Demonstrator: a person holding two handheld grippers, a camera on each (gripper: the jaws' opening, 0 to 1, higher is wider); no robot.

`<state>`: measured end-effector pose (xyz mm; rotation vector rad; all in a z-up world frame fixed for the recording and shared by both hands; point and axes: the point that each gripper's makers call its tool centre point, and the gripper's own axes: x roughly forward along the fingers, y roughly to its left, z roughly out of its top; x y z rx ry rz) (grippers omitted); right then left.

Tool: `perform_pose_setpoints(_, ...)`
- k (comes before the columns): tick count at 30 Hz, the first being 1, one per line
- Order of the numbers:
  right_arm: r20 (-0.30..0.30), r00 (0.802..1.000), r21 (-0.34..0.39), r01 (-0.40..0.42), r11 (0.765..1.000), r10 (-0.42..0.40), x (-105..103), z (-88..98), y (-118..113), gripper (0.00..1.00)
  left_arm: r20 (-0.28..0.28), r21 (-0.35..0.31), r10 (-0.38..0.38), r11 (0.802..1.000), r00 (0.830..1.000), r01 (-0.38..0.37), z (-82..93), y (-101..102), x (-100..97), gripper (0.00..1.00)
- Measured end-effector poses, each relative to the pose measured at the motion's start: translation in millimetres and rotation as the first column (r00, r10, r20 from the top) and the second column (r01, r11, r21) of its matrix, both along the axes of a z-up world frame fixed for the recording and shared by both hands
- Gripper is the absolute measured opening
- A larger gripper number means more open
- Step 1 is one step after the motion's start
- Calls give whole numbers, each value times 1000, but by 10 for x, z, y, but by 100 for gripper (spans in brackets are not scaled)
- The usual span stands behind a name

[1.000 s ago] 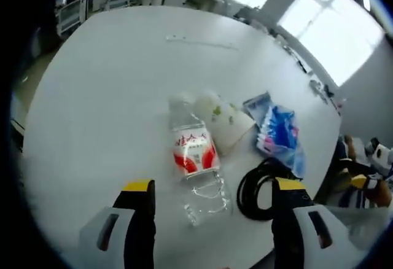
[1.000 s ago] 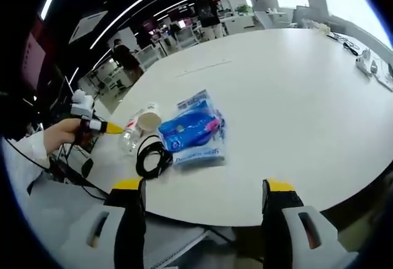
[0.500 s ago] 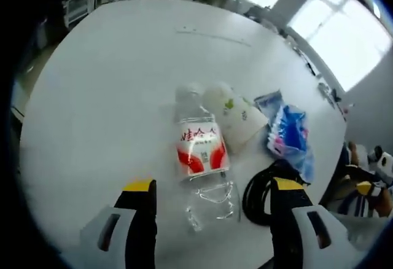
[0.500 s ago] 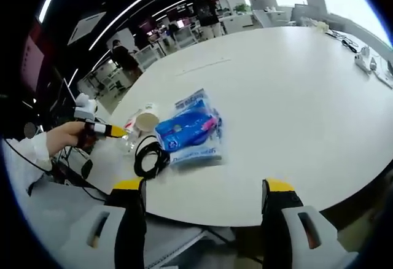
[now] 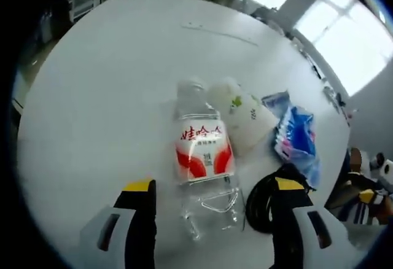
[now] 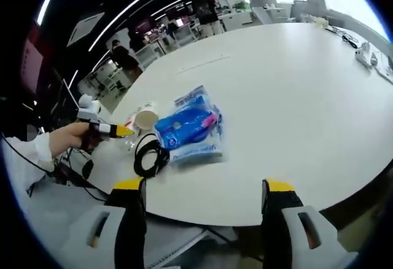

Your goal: Arrange the tabletop items into an orderly group along one side of the table until the central work area is clear of visible clutter.

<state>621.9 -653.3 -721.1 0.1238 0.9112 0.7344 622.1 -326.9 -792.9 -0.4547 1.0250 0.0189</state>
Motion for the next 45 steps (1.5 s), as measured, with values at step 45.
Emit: perform_pose_setpoints(45,22,1000,42,-14,999,13,27,111,130,74,90,-71,267,963,959,-262,50,132,-20,37)
